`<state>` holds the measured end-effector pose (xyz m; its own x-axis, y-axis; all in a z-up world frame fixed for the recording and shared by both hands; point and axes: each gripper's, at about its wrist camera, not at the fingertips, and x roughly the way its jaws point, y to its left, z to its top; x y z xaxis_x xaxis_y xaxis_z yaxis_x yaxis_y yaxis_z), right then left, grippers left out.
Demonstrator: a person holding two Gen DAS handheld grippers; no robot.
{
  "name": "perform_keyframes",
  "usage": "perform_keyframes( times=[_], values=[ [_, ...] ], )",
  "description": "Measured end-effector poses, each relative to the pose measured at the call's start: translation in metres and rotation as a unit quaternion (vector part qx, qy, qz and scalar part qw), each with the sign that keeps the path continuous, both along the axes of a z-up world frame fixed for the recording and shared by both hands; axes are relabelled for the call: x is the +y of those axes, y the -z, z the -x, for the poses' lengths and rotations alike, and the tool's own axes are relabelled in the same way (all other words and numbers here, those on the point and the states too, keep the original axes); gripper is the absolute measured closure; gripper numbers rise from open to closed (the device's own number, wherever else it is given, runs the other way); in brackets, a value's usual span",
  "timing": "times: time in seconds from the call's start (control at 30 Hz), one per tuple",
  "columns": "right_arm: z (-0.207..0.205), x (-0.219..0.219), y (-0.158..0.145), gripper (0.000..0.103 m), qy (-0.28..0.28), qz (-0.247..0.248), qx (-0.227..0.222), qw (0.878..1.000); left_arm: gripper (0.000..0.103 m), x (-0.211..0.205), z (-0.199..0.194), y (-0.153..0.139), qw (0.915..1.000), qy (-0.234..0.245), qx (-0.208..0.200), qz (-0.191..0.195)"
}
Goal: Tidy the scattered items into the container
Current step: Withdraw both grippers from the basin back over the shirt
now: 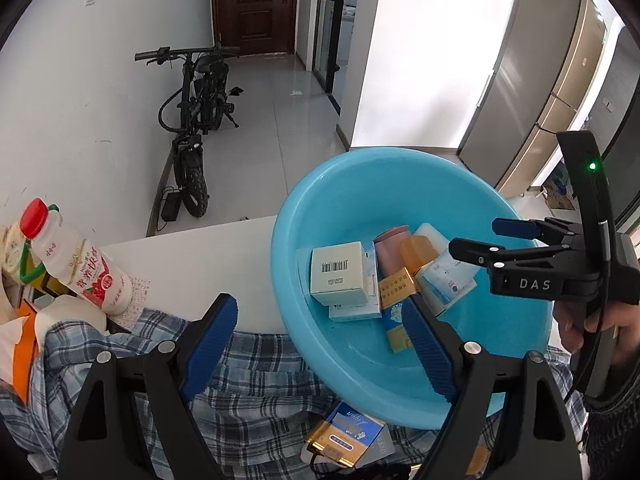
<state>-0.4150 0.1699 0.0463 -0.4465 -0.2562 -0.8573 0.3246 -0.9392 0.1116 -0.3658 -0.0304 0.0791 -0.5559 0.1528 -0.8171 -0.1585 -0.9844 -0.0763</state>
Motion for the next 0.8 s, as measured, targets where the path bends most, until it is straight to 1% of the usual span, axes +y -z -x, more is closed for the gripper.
perform_keyframes(
  times=[0.07,0.13,0.17,0.2,0.27,0.37,0.43,0.47,0.5,0.57,0.6,0.67,0.73,0.8],
  values=[
    [-0.014,0.004,-0.017,0.017,-0.006,0.007,0.022,1.000,0.017,-0.002,-0.011,-0.012,0.9998,0.002,0.017,0.007],
    [-0.029,0.008,-0.035,0.012,-0.010,0.008,0.048,0.999,0.017,-0.004,-0.025,-0.024,0.9994,0.004,0.032,0.012],
    [-0.037,0.010,-0.043,0.009,-0.012,0.011,0.060,0.998,0.017,-0.006,-0.032,-0.029,0.9993,0.006,0.036,0.012],
    [-0.046,0.012,-0.051,0.005,-0.015,0.015,0.072,0.997,0.017,-0.007,-0.040,-0.034,0.9991,0.008,0.041,0.010],
    [-0.062,0.014,-0.064,0.000,-0.027,0.027,0.092,0.995,0.017,-0.010,-0.058,-0.044,0.9987,0.012,0.050,0.000],
    [-0.088,0.021,-0.069,0.000,-0.038,0.035,0.096,0.994,0.017,-0.012,-0.085,-0.056,0.9976,0.017,0.066,-0.010],
    [-0.107,0.025,-0.071,0.000,-0.039,0.037,0.093,0.994,0.017,-0.012,-0.104,-0.063,0.9969,0.022,0.075,-0.006],
    [-0.116,0.026,-0.070,0.000,-0.039,0.040,0.092,0.994,0.016,-0.012,-0.113,-0.066,0.9967,0.024,0.077,-0.001],
    [-0.125,0.029,-0.071,0.000,-0.038,0.043,0.092,0.994,0.014,-0.011,-0.122,-0.067,0.9964,0.028,0.079,0.006],
    [-0.144,0.034,-0.072,0.000,-0.034,0.049,0.101,0.993,0.007,-0.008,-0.140,-0.066,0.9956,0.036,0.085,0.019],
    [-0.155,0.038,-0.074,0.000,-0.034,0.050,0.106,0.992,0.002,-0.007,-0.150,-0.065,0.9950,0.036,0.089,0.026],
    [-0.175,0.039,-0.075,0.000,-0.039,0.054,0.113,0.991,0.001,-0.006,-0.173,-0.061,0.9931,0.028,0.106,0.041],
    [-0.194,0.040,-0.076,0.000,-0.046,0.057,0.121,0.990,0.001,-0.002,-0.194,-0.058,0.9902,0.032,0.124,0.056],
    [-0.215,0.040,-0.077,0.000,-0.055,0.058,0.130,0.988,0.001,0.000,-0.212,-0.053,0.9890,0.034,0.131,0.060]
  ],
)
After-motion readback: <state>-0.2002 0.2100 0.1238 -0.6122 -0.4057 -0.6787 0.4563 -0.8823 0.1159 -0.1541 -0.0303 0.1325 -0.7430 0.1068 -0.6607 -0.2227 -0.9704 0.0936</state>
